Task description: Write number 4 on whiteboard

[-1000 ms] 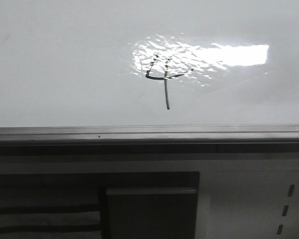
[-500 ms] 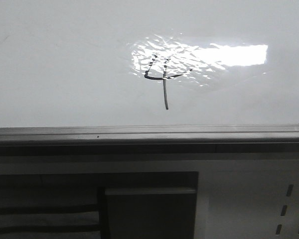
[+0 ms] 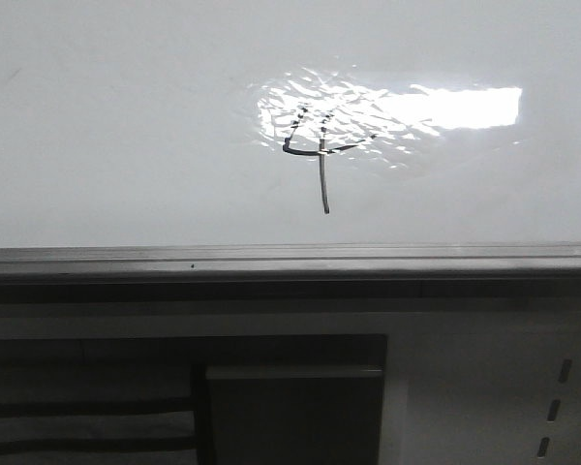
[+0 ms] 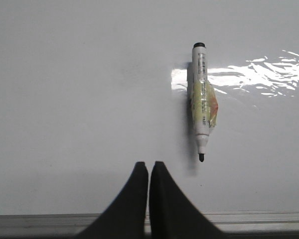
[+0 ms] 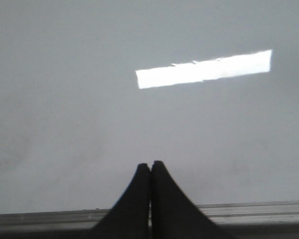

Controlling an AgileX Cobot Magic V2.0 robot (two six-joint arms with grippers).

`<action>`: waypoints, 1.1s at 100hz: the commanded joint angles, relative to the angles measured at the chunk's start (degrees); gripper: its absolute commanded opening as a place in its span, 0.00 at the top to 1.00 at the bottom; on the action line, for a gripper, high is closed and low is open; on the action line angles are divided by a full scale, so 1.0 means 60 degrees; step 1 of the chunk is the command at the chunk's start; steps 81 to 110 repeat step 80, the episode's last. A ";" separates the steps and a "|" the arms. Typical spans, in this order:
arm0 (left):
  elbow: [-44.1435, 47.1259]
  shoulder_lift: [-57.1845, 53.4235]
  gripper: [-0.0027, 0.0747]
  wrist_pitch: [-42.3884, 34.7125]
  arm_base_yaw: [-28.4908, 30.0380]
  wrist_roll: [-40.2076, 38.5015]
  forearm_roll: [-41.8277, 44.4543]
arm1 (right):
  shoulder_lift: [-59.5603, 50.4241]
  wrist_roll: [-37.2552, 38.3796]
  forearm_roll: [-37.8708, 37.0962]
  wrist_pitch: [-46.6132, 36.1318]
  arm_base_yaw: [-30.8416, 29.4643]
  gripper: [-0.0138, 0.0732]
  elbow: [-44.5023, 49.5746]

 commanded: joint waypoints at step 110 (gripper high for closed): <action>0.0251 -0.0262 0.99 -0.0751 0.0027 -0.0164 -0.0006 | -0.0220 -0.1642 0.0738 -0.0422 -0.0084 0.92 0.0207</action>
